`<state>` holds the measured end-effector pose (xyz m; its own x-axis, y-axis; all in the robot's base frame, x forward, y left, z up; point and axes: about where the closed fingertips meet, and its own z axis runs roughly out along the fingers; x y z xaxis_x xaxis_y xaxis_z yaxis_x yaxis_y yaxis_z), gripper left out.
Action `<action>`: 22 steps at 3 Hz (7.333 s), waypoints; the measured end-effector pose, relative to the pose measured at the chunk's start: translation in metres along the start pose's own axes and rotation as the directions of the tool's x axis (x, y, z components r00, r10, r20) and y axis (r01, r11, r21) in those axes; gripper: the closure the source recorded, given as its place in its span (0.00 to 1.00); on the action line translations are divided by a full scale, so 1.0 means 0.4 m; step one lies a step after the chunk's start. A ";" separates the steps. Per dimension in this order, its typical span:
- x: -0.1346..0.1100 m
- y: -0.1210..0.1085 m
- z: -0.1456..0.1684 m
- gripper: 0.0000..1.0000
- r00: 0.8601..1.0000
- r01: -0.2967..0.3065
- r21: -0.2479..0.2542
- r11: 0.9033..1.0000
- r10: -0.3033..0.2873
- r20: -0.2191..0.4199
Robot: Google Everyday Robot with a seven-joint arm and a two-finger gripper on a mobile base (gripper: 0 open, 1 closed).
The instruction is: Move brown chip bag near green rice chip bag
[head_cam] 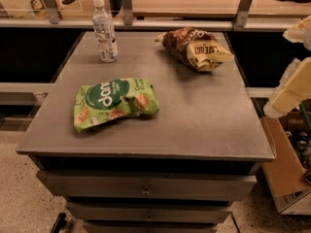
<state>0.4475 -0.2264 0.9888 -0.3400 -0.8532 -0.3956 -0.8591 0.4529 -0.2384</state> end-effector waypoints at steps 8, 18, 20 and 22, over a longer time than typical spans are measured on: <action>-0.127 0.002 0.174 0.00 0.896 -0.400 0.189 0.897 0.340 0.286; -0.271 -0.377 0.550 0.17 0.841 -0.377 0.285 0.881 0.198 0.503; -0.278 -0.412 0.578 0.64 0.826 -0.314 0.232 0.921 0.144 0.545; -0.244 -0.407 0.544 1.00 0.808 -0.331 0.209 0.920 0.162 0.566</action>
Offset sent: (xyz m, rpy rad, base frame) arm 0.0207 0.0183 0.0150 0.1110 -0.2694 -0.3470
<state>0.7039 -0.1604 0.8735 -0.1970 -0.4695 -0.8607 -0.5982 0.7531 -0.2739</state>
